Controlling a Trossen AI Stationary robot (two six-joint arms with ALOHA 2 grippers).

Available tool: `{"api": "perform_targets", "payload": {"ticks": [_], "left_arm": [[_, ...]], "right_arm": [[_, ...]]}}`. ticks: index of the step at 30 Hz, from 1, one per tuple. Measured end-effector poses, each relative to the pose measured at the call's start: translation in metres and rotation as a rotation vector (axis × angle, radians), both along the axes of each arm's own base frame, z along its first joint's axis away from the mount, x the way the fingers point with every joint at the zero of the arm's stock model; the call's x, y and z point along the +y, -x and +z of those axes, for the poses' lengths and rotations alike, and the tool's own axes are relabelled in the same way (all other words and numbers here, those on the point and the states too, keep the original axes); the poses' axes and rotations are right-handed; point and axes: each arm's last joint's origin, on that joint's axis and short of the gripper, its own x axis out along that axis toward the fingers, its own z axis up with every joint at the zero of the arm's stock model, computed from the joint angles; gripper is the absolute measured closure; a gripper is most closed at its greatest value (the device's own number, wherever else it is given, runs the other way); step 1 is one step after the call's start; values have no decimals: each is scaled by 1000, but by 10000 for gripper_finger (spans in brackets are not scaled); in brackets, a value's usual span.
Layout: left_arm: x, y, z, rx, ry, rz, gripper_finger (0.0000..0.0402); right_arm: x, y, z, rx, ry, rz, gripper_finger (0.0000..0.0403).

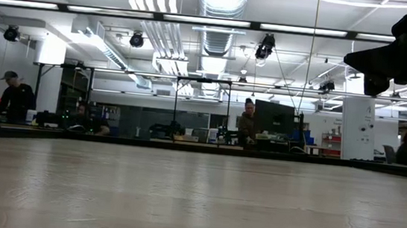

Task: Nest bowls inside each other
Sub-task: Stack the red bowl on the green bowl

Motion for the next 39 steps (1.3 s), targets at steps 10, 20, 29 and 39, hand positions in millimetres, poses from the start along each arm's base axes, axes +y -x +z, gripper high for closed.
{"api": "perform_targets", "payload": {"ticks": [10,20,29,39], "left_arm": [[-11,-13,-7,48,-36,-82,255],[-17,-19,-12,61,-53,-113,255],[-19,-22,-13,50,-74,-149,255],[-19,-22,-14,53,-75,-144,255]], "right_arm": [[0,0,0,0,0,0,369],[0,0,0,0,0,0,369],[0,0,0,0,0,0,369],[0,0,0,0,0,0,369]]}}
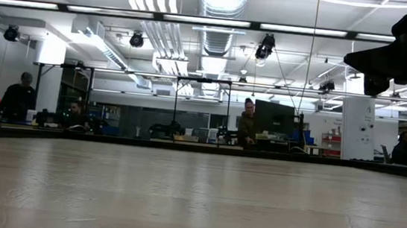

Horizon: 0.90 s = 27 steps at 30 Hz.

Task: Nest bowls inside each other
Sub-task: Stack the red bowl on the green bowl

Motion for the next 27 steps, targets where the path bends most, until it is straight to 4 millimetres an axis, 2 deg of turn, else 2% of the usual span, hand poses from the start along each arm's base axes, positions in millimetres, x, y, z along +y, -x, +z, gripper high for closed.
{"api": "perform_targets", "payload": {"ticks": [6,15,27], "left_arm": [[3,-2,1,8,12,-17,255],[8,0,13,-63,10,-40,255],[11,2,4,-53,-2,-40,255]], "right_arm": [[0,0,0,0,0,0,369],[0,0,0,0,0,0,369],[0,0,0,1,2,0,369]]}}
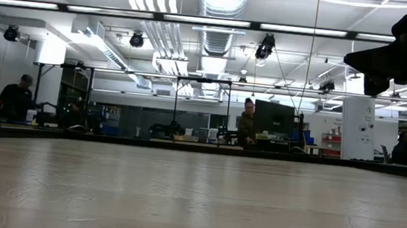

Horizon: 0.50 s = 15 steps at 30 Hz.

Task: Nest bowls inside each other
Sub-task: Stack the red bowl on the green bowl

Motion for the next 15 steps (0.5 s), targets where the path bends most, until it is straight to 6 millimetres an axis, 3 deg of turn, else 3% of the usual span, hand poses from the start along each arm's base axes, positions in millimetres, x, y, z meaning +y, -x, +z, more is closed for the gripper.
{"api": "perform_targets", "payload": {"ticks": [15], "left_arm": [[5,1,-12,23,28,2,255]], "right_arm": [[0,0,0,0,0,0,369]]}}
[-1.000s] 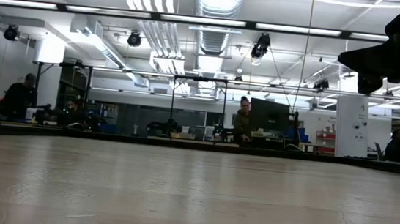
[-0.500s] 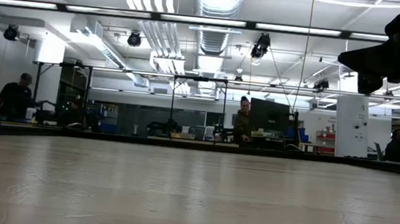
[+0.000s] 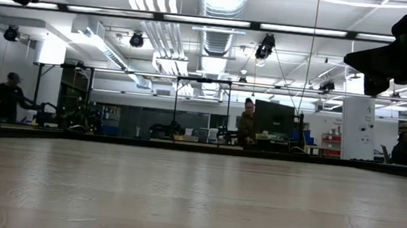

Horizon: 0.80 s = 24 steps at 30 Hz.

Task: Nest bowls inside each other
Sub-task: Stack the red bowl on the green bowl

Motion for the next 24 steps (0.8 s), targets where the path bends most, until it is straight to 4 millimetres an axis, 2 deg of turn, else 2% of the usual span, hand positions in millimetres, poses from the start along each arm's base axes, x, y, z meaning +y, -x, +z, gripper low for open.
{"api": "perform_targets", "payload": {"ticks": [6,19,24], "left_arm": [[1,1,-7,-9,20,-3,255],[1,1,-9,-5,32,10,255],[1,1,-9,-19,32,-78,255]], "right_arm": [[0,0,0,0,-1,0,369],[0,0,0,0,0,0,369],[0,0,0,0,0,0,369]]}}
